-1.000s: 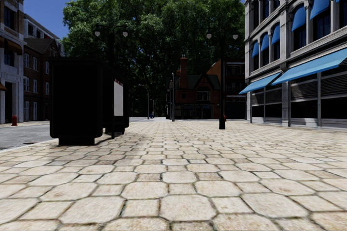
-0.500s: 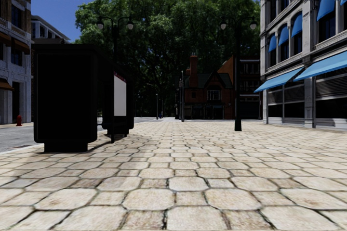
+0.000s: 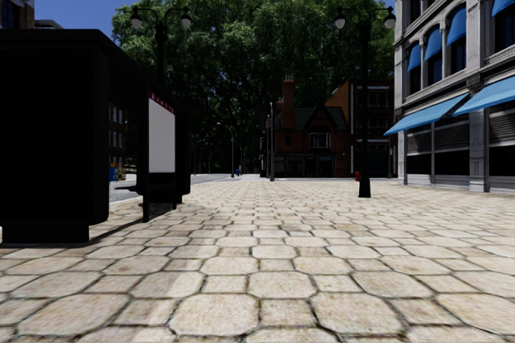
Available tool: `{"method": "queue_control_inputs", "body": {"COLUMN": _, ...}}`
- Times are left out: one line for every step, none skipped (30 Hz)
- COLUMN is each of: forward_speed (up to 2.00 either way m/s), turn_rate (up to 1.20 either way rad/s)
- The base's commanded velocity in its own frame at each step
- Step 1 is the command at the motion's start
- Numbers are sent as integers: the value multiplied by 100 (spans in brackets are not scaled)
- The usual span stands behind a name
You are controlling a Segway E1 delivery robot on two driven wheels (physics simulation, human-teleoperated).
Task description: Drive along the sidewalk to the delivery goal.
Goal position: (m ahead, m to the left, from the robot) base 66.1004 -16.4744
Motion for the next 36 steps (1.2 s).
{"method": "queue_control_inputs", "body": {"forward_speed": 200, "turn_rate": 0}}
{"method": "queue_control_inputs", "body": {"forward_speed": 200, "turn_rate": 0}}
{"method": "queue_control_inputs", "body": {"forward_speed": 200, "turn_rate": 0}}
{"method": "queue_control_inputs", "body": {"forward_speed": 200, "turn_rate": 0}}
{"method": "queue_control_inputs", "body": {"forward_speed": 200, "turn_rate": 0}}
{"method": "queue_control_inputs", "body": {"forward_speed": 200, "turn_rate": 0}}
{"method": "queue_control_inputs", "body": {"forward_speed": 200, "turn_rate": 0}}
{"method": "queue_control_inputs", "body": {"forward_speed": 200, "turn_rate": 0}}
{"method": "queue_control_inputs", "body": {"forward_speed": 200, "turn_rate": 0}}
{"method": "queue_control_inputs", "body": {"forward_speed": 200, "turn_rate": 0}}
{"method": "queue_control_inputs", "body": {"forward_speed": 200, "turn_rate": 0}}
{"method": "queue_control_inputs", "body": {"forward_speed": 200, "turn_rate": 0}}
{"method": "queue_control_inputs", "body": {"forward_speed": 200, "turn_rate": 0}}
{"method": "queue_control_inputs", "body": {"forward_speed": 200, "turn_rate": 0}}
{"method": "queue_control_inputs", "body": {"forward_speed": 200, "turn_rate": 0}}
{"method": "queue_control_inputs", "body": {"forward_speed": 200, "turn_rate": 0}}
{"method": "queue_control_inputs", "body": {"forward_speed": 200, "turn_rate": 0}}
{"method": "queue_control_inputs", "body": {"forward_speed": 200, "turn_rate": 0}}
{"method": "queue_control_inputs", "body": {"forward_speed": 200, "turn_rate": 0}}
{"method": "queue_control_inputs", "body": {"forward_speed": 200, "turn_rate": 0}}
{"method": "queue_control_inputs", "body": {"forward_speed": 200, "turn_rate": 0}}
{"method": "queue_control_inputs", "body": {"forward_speed": 200, "turn_rate": 0}}
{"method": "queue_control_inputs", "body": {"forward_speed": 200, "turn_rate": 0}}
{"method": "queue_control_inputs", "body": {"forward_speed": 200, "turn_rate": 0}}
{"method": "queue_control_inputs", "body": {"forward_speed": 200, "turn_rate": 0}}
{"method": "queue_control_inputs", "body": {"forward_speed": 200, "turn_rate": 0}}
{"method": "queue_control_inputs", "body": {"forward_speed": 200, "turn_rate": 0}}
{"method": "queue_control_inputs", "body": {"forward_speed": 200, "turn_rate": 0}}
{"method": "queue_control_inputs", "body": {"forward_speed": 200, "turn_rate": 0}}
{"method": "queue_control_inputs", "body": {"forward_speed": 200, "turn_rate": 0}}
{"method": "queue_control_inputs", "body": {"forward_speed": 200, "turn_rate": 0}}
{"method": "queue_control_inputs", "body": {"forward_speed": 200, "turn_rate": 0}}
{"method": "queue_control_inputs", "body": {"forward_speed": 200, "turn_rate": 0}}
{"method": "queue_control_inputs", "body": {"forward_speed": 200, "turn_rate": 0}}
{"method": "queue_control_inputs", "body": {"forward_speed": 200, "turn_rate": 0}}
{"method": "queue_control_inputs", "body": {"forward_speed": 200, "turn_rate": 0}}
